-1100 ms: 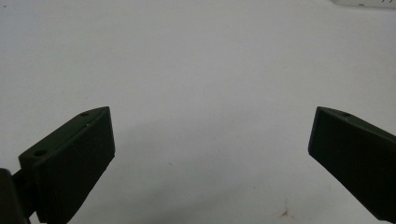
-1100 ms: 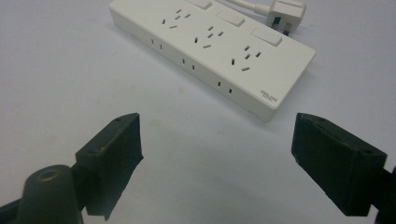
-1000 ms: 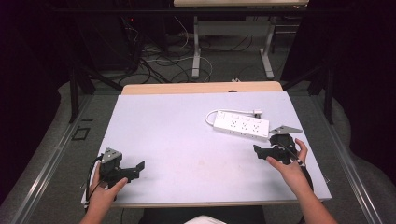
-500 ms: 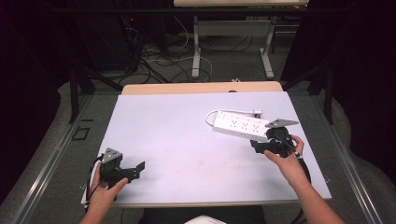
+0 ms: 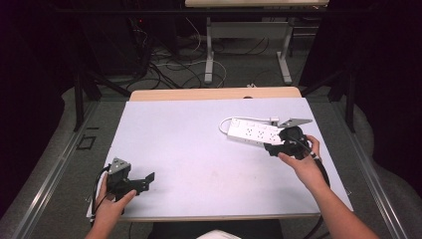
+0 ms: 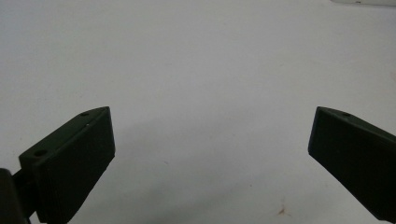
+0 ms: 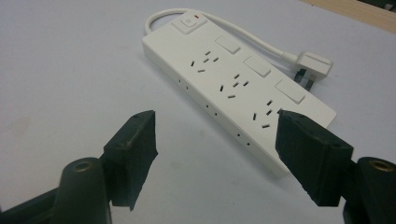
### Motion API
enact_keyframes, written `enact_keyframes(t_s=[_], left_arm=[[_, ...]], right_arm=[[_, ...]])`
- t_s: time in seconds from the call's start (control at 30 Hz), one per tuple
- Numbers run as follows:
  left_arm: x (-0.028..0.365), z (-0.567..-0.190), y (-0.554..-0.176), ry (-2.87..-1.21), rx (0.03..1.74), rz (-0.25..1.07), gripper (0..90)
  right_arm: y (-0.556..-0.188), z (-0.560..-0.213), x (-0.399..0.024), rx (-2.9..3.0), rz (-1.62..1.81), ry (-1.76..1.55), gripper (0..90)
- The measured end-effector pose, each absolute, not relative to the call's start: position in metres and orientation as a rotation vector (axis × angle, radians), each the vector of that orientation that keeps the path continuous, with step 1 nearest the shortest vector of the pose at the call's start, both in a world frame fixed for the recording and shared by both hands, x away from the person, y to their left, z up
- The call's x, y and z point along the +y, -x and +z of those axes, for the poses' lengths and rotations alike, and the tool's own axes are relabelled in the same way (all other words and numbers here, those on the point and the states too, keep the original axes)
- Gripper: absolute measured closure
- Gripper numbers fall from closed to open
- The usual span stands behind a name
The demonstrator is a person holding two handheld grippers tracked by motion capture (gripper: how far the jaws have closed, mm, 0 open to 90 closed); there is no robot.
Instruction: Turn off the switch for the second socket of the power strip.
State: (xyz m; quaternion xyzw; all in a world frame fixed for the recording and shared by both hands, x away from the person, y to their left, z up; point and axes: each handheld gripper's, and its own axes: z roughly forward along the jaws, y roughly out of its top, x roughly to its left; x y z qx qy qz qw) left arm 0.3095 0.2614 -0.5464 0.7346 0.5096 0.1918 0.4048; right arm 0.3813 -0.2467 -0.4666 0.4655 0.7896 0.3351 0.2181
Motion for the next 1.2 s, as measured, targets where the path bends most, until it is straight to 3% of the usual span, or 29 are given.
enact_keyframes(t_s=[1.2], left_arm=[[0.262,-0.547,-0.310,-1.857,1.290,0.477,0.6]], right_arm=[[-0.430,-0.443,-0.241,2.219,0.776,-1.240,33.5]])
